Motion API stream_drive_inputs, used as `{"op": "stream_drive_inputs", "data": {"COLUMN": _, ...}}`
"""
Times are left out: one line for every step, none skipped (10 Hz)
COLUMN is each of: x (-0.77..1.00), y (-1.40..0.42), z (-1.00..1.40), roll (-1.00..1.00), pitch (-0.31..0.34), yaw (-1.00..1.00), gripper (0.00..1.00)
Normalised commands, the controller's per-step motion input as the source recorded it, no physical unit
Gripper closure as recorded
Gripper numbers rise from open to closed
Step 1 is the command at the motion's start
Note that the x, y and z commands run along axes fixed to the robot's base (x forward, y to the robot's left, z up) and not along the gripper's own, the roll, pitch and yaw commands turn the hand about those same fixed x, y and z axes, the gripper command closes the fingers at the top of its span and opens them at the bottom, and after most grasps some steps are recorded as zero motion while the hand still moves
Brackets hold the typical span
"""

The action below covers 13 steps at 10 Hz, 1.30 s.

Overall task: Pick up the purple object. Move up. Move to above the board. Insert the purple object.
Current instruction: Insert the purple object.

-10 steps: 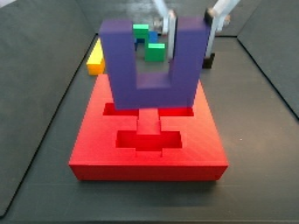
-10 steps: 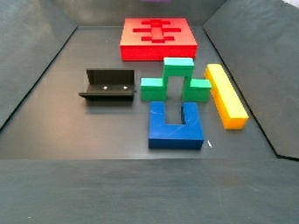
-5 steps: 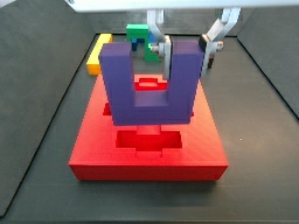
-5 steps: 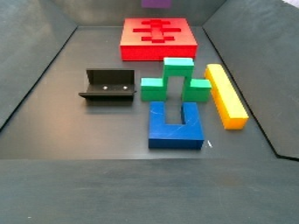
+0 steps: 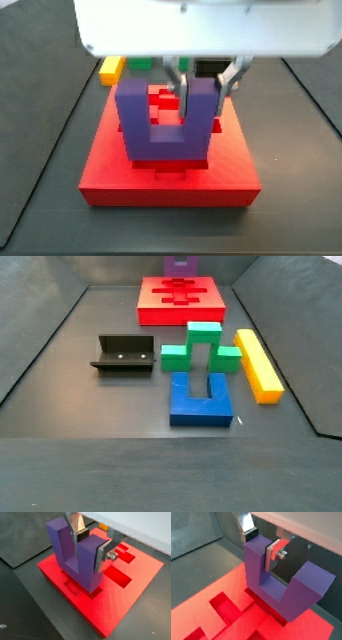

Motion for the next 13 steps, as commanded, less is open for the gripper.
{"op": "stream_drive_inputs", "data": {"x": 0.0, "y": 0.0, "z": -0.4, "roll": 0.18, "pitch": -0.009, "yaw": 0.07, "gripper": 1.0}}
{"op": "stream_drive_inputs", "data": {"x": 0.0, "y": 0.0, "z": -0.33, "roll": 0.1, "pitch": 0.0, "yaw": 0.06, "gripper": 1.0}}
{"op": "stream_drive_inputs", "data": {"x": 0.0, "y": 0.0, "z": -0.24, "roll": 0.1, "pitch": 0.0, "yaw": 0.07, "gripper": 1.0}}
{"op": "stream_drive_inputs", "data": {"x": 0.0, "y": -0.09, "z": -0.11, "roll": 0.11, "pitch": 0.0, "yaw": 0.07, "gripper": 1.0}}
{"op": "stream_drive_inputs", "data": {"x": 0.06, "y": -0.27, "z": -0.05, "roll": 0.2, "pitch": 0.003, "yaw": 0.01, "gripper": 1.0}}
{"op": "stream_drive_inputs", "data": {"x": 0.22, "y": -0.4, "z": -0.01, "roll": 0.19, "pitch": 0.053, "yaw": 0.0, "gripper": 1.0}}
{"op": "stream_drive_inputs", "data": {"x": 0.27, "y": -0.29, "z": -0.07, "roll": 0.17, "pitch": 0.046, "yaw": 0.0, "gripper": 1.0}}
{"op": "stream_drive_inputs", "data": {"x": 0.31, "y": -0.1, "z": -0.16, "roll": 0.2, "pitch": 0.044, "yaw": 0.0, "gripper": 1.0}}
{"op": "stream_drive_inputs", "data": {"x": 0.34, "y": -0.08, "z": -0.22, "roll": 0.23, "pitch": 0.034, "yaw": 0.0, "gripper": 1.0}}
{"op": "stream_drive_inputs", "data": {"x": 0.28, "y": 0.0, "z": -0.28, "roll": 0.23, "pitch": 0.027, "yaw": -0.02, "gripper": 1.0}}
{"op": "stream_drive_inputs", "data": {"x": 0.26, "y": 0.05, "z": -0.19, "roll": 0.09, "pitch": 0.056, "yaw": -0.06, "gripper": 1.0}}
{"op": "stream_drive_inputs", "data": {"x": 0.2, "y": 0.1, "z": -0.09, "roll": 0.04, "pitch": 0.079, "yaw": -0.06, "gripper": 1.0}}
{"op": "stream_drive_inputs", "data": {"x": 0.0, "y": 0.1, "z": -0.09, "roll": 0.08, "pitch": 0.069, "yaw": -0.14, "gripper": 1.0}}
